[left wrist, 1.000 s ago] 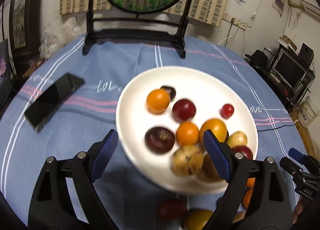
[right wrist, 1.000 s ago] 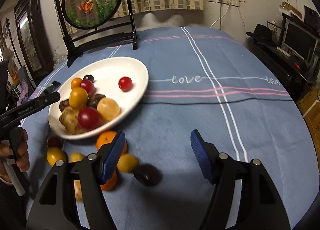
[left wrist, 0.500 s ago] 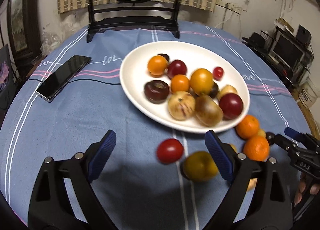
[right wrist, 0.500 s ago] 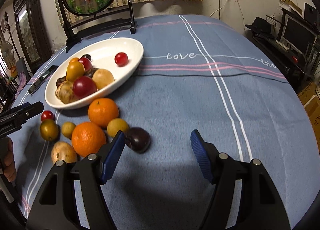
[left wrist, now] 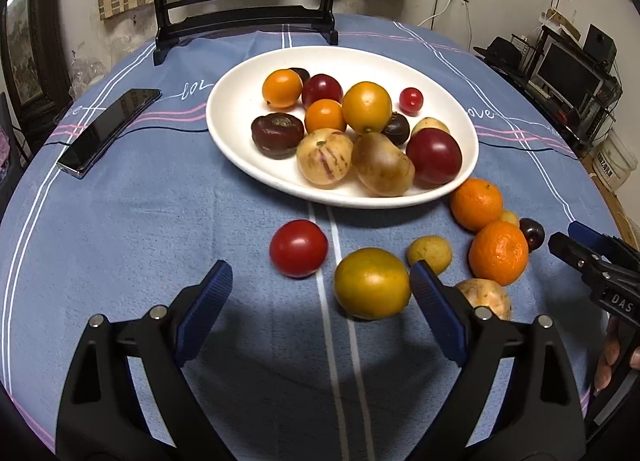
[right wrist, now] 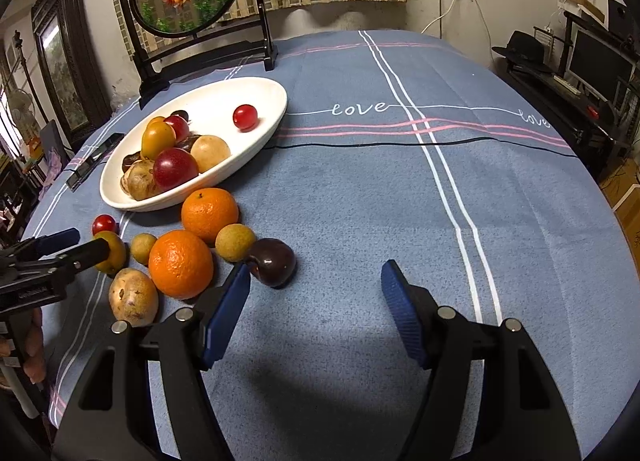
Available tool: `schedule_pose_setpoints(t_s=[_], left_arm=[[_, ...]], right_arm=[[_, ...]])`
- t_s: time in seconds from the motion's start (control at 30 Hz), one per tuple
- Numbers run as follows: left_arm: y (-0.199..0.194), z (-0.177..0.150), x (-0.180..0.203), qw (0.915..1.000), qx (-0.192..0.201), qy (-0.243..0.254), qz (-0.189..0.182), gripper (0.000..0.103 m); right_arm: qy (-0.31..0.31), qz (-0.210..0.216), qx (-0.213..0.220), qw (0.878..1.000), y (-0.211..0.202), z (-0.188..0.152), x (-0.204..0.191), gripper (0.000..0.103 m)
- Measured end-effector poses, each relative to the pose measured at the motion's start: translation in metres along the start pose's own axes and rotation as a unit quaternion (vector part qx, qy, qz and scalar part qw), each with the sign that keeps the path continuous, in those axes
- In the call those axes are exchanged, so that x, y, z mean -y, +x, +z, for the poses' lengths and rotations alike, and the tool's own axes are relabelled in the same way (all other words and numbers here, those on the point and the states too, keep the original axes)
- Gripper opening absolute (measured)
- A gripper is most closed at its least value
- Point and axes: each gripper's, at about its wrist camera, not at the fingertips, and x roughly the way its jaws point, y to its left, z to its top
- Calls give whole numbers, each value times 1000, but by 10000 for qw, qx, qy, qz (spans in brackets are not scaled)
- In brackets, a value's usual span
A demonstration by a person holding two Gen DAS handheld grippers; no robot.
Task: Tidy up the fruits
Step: 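Withdraw both open tools from the plate toward the remaining fruits, then grasp a yellow-green fruit with the left tool while the right tool grasps a dark plum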
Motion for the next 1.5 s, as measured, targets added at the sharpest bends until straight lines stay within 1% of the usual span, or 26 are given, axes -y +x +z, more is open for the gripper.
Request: schedule_pose_setpoints(t_s=[0.07,0.13,0.2,0.23,0.33,0.37,0.4,0.43,0.47,0.5,0.53,0.7,0.83,0.87,0.9,0.97,1.0,1.03,1.07,1.13,1.17,1.33,1.43,1.5], left_arm=[[0,-2,6,9999,17,97,72,89],[1,-4,12,9997,-16,228,34,85],[5,-5,18,9994,-90,341,-23,78],[8,-5,20,9992,-122,366,-44,77],[11,-2,25,9989,-34,446,115,75],[10,-1,27,9987,43,479,152,71],[8,0,28,9985,107,513,171,63],[6,1,29,9981,178,560,183,58],[3,1,31,9976,254,622,184,45],[1,1,33,9969,302,702,166,38],[-1,0,34,9967,290,748,95,35],[-7,-4,33,9962,331,801,23,35],[-12,-10,30,9965,316,770,-37,38],[-12,-11,29,9965,296,782,-29,45],[-11,-14,27,9967,203,778,-74,54],[-5,-18,24,9973,-6,704,-196,60],[-1,-20,22,9973,-162,636,-334,60],[2,-20,20,9970,-252,585,-429,60],[3,-20,18,9970,-282,535,-484,58],[3,-19,17,9972,-243,494,-513,48],[3,-20,18,9969,-252,511,-548,41],[2,-22,21,9973,-219,538,-457,41],[0,-22,17,9977,-201,517,-399,41],[0,-22,15,9978,-216,473,-415,41]], right_arm=[[27,48,9,10000,-1,-1,2,69],[65,101,5,9999,-2,-2,4,69],[108,139,-5,9998,-2,-3,7,69],[127,155,-12,9998,-2,-3,8,69],[168,205,-13,9996,-3,-5,10,69],[170,211,-14,9996,-4,-5,10,69],[167,217,-16,9996,-4,-6,10,69],[160,223,-19,9996,-4,-7,10,69],[152,226,-28,9996,-4,-7,10,69],[146,225,-37,9996,-4,-7,9,69],[136,222,-52,9996,-4,-8,9,69],[60,194,-117,9997,-2,-10,5,69],[-26,186,-176,9997,0,-11,-1,69],[-38,194,-180,9996,0,-11,-2,69],[-50,201,-184,9996,0,-11,-3,69],[-72,219,-206,9995,1,-11,-5,69],[-79,224,-211,9995,2,-11,-6,69],[-85,231,-215,9995,2,-11,-7,69],[-96,234,-221,9994,2,-12,-8,69],[-105,227,-212,9995,2,-12,-8,69],[-110,233,-208,9995,1,-12,-9,69],[-141,170,-240,9995,2,-12,-9,69],[-247,44,-342,9991,6,-12,-11,69],[-329,33,-442,9985,10,-11,-13,69]])
